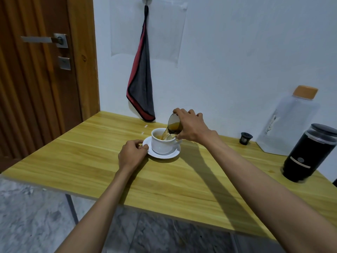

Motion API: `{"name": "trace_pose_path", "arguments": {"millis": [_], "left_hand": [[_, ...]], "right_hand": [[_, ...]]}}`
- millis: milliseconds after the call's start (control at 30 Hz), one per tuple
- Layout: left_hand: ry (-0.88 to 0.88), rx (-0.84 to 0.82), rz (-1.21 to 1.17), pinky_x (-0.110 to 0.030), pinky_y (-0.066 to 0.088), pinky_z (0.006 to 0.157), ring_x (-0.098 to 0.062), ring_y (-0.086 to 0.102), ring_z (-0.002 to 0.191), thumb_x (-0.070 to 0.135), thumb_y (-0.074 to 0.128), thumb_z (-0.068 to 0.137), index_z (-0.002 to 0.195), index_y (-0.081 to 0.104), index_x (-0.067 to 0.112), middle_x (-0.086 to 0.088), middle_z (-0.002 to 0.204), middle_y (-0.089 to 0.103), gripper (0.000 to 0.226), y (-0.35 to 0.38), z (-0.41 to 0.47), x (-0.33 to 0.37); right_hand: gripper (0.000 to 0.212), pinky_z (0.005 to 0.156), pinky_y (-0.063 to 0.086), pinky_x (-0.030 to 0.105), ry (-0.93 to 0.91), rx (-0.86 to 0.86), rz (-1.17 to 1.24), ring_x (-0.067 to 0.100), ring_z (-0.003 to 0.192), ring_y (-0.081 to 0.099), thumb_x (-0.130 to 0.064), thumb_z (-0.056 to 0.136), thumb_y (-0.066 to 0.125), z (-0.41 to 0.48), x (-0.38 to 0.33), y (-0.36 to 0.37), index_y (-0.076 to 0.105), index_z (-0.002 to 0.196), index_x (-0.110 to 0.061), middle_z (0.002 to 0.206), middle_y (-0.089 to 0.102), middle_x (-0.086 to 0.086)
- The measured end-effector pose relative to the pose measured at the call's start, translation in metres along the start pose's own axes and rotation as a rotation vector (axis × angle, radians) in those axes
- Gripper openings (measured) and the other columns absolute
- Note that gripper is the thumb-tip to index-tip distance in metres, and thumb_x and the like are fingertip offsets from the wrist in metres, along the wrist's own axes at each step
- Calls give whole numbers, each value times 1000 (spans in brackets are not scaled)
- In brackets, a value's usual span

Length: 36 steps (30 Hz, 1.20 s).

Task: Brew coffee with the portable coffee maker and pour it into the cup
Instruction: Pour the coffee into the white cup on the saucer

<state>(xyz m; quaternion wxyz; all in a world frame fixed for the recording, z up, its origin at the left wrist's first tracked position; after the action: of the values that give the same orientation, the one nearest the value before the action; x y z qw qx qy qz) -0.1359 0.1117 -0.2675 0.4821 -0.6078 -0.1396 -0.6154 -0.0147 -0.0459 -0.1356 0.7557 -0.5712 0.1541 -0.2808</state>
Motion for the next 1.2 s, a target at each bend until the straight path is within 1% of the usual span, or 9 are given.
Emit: {"name": "trace_pose_path", "arguments": {"millis": [300, 533, 700, 833, 933, 1000, 1100, 1200], "left_hand": [[4, -4, -4, -32, 43, 72, -12, 65, 76, 31, 63, 84, 110, 74, 27, 10, 68, 70, 28, 0, -1, 1], [-8, -2, -4, -31, 41, 72, -8, 63, 75, 31, 63, 84, 108, 75, 27, 10, 67, 69, 27, 1, -1, 1], [5, 2, 2, -32, 43, 71, -11, 65, 75, 31, 63, 84, 107, 75, 27, 9, 67, 69, 26, 0, -2, 1], [8, -1, -2, -32, 45, 71, -13, 65, 75, 31, 63, 84, 107, 75, 27, 8, 67, 69, 26, 0, -1, 2], [11, 8, -2, -31, 42, 69, -7, 63, 72, 31, 63, 84, 107, 75, 26, 8, 66, 69, 26, -1, -1, 1], [10, 5, -1, -31, 41, 70, -6, 63, 72, 30, 64, 85, 109, 74, 25, 9, 67, 69, 27, 0, -1, 0], [9, 3, -3, -31, 42, 71, -8, 63, 74, 31, 64, 86, 111, 74, 25, 8, 68, 70, 28, -1, -1, 1], [6, 4, -1, -31, 42, 71, -9, 64, 75, 31, 64, 86, 110, 74, 25, 8, 68, 70, 27, -1, -1, 2]], "right_hand": [[83, 100, 34, 49, -58, 11, -104, 31, 123, 42, -33, 77, 79, 1, -6, 0, 33, 145, -20, 138, 48, 3], [75, 101, 32, 49, -97, 44, -172, 31, 124, 42, -36, 83, 73, 3, -10, 2, 33, 145, -20, 141, 46, 2], [73, 101, 33, 49, -136, 64, -217, 30, 125, 42, -38, 85, 71, 4, -13, 4, 34, 146, -21, 144, 45, 2], [71, 99, 34, 46, -167, 80, -299, 29, 125, 42, -28, 84, 71, 2, -18, 7, 34, 144, -22, 142, 45, 0], [74, 97, 33, 45, -210, 100, -377, 29, 125, 40, -14, 78, 70, -1, -22, 8, 34, 143, -24, 142, 43, -1], [74, 97, 31, 46, -247, 116, -408, 30, 126, 39, -8, 77, 66, -2, -24, 9, 35, 142, -24, 141, 43, 0], [68, 101, 30, 50, -314, 132, -448, 31, 131, 35, -5, 81, 63, -3, -28, 10, 37, 141, -24, 143, 42, 1], [73, 106, 28, 55, -366, 137, -509, 33, 138, 30, -5, 80, 68, -4, -31, 12, 35, 142, -25, 148, 39, 4]]}}
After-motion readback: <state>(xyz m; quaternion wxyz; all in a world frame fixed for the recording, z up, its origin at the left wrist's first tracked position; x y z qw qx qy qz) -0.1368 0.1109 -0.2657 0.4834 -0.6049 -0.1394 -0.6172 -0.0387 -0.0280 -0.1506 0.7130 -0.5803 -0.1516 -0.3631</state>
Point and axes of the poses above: each hand's wrist, its own z-axis towards the middle knuckle, its own y-axis out of the palm, x = y × z, the point moved 4 cm from there along z, towards the middle knuckle
